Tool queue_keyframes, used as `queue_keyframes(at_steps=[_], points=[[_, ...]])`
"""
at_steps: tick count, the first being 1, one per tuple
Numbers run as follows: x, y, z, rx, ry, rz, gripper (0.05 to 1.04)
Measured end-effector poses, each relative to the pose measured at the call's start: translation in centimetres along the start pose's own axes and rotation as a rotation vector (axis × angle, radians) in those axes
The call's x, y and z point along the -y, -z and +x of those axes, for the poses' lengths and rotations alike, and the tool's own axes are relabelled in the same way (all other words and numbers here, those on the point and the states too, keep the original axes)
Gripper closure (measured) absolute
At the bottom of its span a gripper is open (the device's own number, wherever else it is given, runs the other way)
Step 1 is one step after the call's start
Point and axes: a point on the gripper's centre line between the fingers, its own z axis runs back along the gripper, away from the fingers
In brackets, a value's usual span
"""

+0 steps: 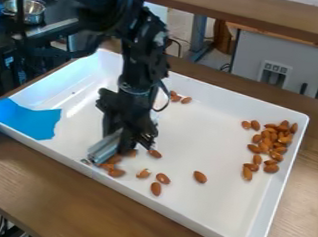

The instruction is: Sweep into pile

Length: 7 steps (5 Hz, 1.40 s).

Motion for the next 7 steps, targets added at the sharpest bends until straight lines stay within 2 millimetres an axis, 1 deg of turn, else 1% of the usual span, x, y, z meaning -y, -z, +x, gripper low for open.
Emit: queue_keyframes(at_steps=[1,2,3,4,5,7], points=[[2.7,-0.4,0.2,-0.006,-0.012,-0.026,0.702],[4.7,-0.7,0.1,-0.016,-0.038,-0.053,0.702],[7.2,-1.2,0.1,-0.022,-0.041,-0.094,0.703],[8.9,-1.5,0.3,-0.047,-0.136,-0.155,0.703],[10.2,-1.6,1.5,-0.021,-0.266,-0.212,0.703],[11.0,-1.7,5.3,0.073,-0.506,-0.276,0.703]])
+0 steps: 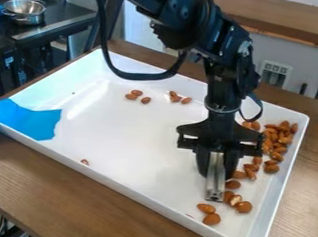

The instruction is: Sweep into pile

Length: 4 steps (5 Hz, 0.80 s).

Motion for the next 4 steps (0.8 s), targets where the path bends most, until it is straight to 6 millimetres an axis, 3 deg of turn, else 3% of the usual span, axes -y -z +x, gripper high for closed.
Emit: queue_keyframes(at_steps=[2,3,4], points=[[0.7,0.2,2.7,0.017,-0.137,-0.047,0.703],[-1.3,-0.5,2.5,-0.030,-0.132,-0.067,0.703],[-6.0,-3.3,3.5,-0.054,-0.103,-0.101,0.703]])
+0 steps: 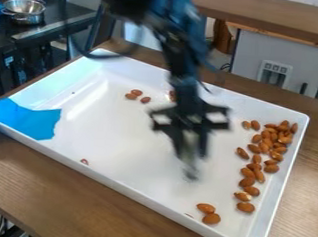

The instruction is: Sweep into pile

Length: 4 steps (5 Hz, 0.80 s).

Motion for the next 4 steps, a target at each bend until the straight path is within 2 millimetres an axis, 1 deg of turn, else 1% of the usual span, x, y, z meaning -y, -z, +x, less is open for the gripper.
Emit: queue_keyframes(at_steps=[1,2,3,4], points=[[-4.1,-3.1,1.8,0.026,0.013,-0.019,0.703],[-7.6,-4.6,3.9,0.085,0.035,0.040,0.703],[-12.4,-3.6,5.5,0.058,0.100,0.168,0.703],[-15.0,-2.3,7.2,0.078,0.142,0.250,0.703]])
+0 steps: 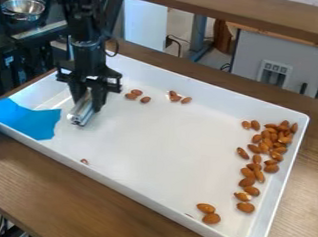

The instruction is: Sweep into pile

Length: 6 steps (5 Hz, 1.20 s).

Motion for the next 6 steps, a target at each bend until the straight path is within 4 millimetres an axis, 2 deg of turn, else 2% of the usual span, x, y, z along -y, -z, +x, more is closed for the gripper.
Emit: queue_keyframes(at_steps=[1,2,3,4,6], points=[[-0.6,0.9,0.9,0.007,-0.009,0.031,0.703],[0.2,1.0,1.6,0.013,0.006,0.042,0.703],[1.9,1.0,1.7,-0.003,0.021,0.036,0.703],[5.0,1.1,2.1,-0.015,0.060,0.028,0.703],[9.6,1.0,2.0,-0.034,0.089,0.006,0.703]])
